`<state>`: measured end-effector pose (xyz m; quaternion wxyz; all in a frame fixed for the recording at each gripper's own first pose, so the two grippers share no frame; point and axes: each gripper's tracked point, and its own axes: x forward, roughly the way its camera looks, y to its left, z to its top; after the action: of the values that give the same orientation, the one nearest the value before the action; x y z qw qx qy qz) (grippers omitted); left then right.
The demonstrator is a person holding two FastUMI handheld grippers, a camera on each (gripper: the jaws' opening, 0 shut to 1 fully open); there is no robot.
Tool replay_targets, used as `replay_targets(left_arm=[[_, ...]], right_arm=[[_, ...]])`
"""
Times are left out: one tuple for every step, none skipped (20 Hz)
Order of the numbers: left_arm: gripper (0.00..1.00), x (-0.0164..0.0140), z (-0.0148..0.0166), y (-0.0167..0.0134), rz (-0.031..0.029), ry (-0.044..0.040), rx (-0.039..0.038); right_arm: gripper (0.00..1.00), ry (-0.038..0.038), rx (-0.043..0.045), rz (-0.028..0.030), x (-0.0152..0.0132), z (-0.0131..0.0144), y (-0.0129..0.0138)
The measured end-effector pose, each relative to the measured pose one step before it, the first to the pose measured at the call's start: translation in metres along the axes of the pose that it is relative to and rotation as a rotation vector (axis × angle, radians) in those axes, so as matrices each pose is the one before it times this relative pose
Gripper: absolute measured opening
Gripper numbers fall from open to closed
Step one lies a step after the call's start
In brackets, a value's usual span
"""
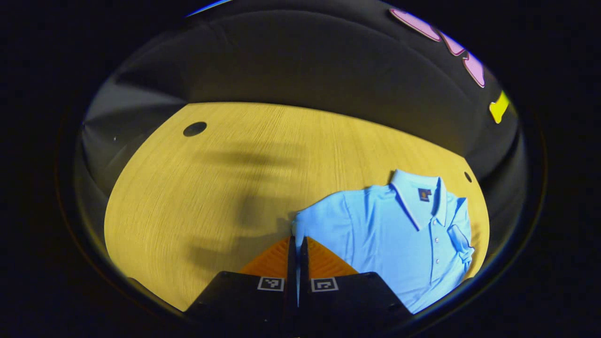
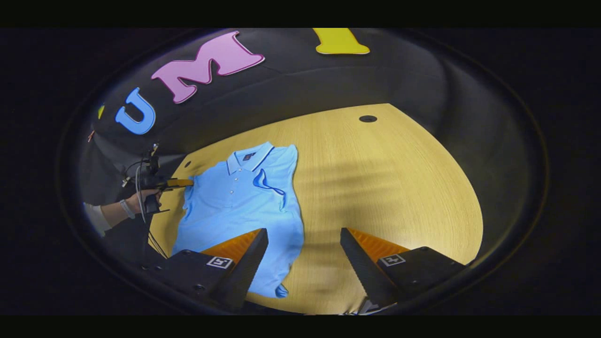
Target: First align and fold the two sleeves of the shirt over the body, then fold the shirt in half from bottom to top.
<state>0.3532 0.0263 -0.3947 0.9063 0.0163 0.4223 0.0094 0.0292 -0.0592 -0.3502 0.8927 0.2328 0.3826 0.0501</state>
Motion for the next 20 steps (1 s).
replay_targets(left_arm=[[0.07,-0.00685,0.00632,-0.00973,-0.02819,-0.02396,0.00076],[0.06,-0.00657,0.00434,-0.01173,-0.03521,-0.00734,0.00003],[0.06,-0.00444,0.00189,-0.01075,-0.02949,-0.00270,0.00759],[0.06,-0.00546,0.00121,-0.01077,-0.02807,0.00270,0.01744],[0.06,-0.00243,-0.00160,-0.01425,-0.03347,0.00699,0.02173],[0.06,-0.00191,-0.00050,-0.01338,-0.02228,0.00705,0.02472],[0.07,0.00061,-0.00105,-0.01284,-0.02088,0.00467,0.02522],[0.07,-0.00016,0.00074,-0.01453,-0.02475,0.00013,0.01973],[0.07,0.00130,-0.00276,-0.01520,-0.03507,0.01102,0.01092],[0.06,0.00389,-0.00712,-0.01637,-0.04187,0.02593,0.00119],[0.07,0.00701,-0.01066,-0.01246,-0.04020,0.03485,-0.00059],[0.10,0.00816,-0.01167,0.00038,0.00421,0.03517,0.00503],[0.18,0.01055,-0.01466,0.00398,0.02370,0.04436,-0.00528],[0.25,0.00336,-0.00798,0.00260,0.02408,0.02993,-0.00753],[0.45,0.00992,-0.00551,-0.00043,0.00726,0.01263,-0.01528],[0.47,0.00170,-0.00065,-0.00336,-0.00360,-0.00196,-0.01852],[0.51,-0.00288,0.00084,-0.00362,-0.00832,-0.00978,-0.01673],[0.54,-0.00410,0.00239,-0.00374,-0.01039,-0.01474,-0.00923],[0.61,-0.00753,0.00257,-0.00034,0.00067,-0.01659,0.00251],[0.80,-0.01014,0.00328,0.00198,0.00347,-0.01748,0.01161]], right_arm=[[0.96,-0.00052,0.00405,-0.00250,-0.00047,-0.00079,-0.00226],[0.96,-0.00230,0.00073,-0.00073,-0.00099,0.00028,-0.00054],[0.96,-0.00172,-0.00119,0.00169,0.00027,0.00026,0.00026],[0.96,-0.00130,-0.00059,0.00151,0.00039,-0.00023,0.00122],[0.96,-0.00294,0.00150,0.00443,-0.00040,0.00068,0.00142],[0.96,-0.00242,0.00140,0.00807,-0.00062,0.00058,0.00337],[0.96,-0.00210,-0.00163,0.00607,-0.00034,0.00013,0.00238],[0.96,-0.00102,-0.00364,0.00403,0.00082,-0.00074,0.00194],[0.96,0.00191,-0.00406,0.00493,0.00075,-0.00107,0.00162],[0.96,0.00410,-0.00276,0.00331,0.00128,-0.00188,0.00220],[0.96,0.00293,-0.00202,0.00153,-0.00104,-0.00109,0.00065],[0.96,-0.00837,-0.00265,0.00022,-0.00044,0.00209,0.00070],[0.96,-0.00559,-0.00171,0.00872,-0.00080,0.00154,0.00259],[0.96,-0.00165,0.00187,0.00662,-0.00137,-0.00062,0.00246],[0.96,-0.00207,0.00197,0.00414,-0.00080,-0.00011,0.00092],[0.96,-0.00071,-0.00153,0.00321,-0.00064,-0.00130,0.00096],[0.96,0.00232,-0.00260,0.00401,0.00055,-0.00147,0.00072],[0.97,0.00428,-0.00204,0.00631,0.00099,-0.00217,0.00172],[0.96,0.00467,-0.00276,0.00710,-0.00030,-0.00345,0.00198],[0.96,0.00490,-0.00084,0.00758,-0.00013,-0.00291,0.00165]])
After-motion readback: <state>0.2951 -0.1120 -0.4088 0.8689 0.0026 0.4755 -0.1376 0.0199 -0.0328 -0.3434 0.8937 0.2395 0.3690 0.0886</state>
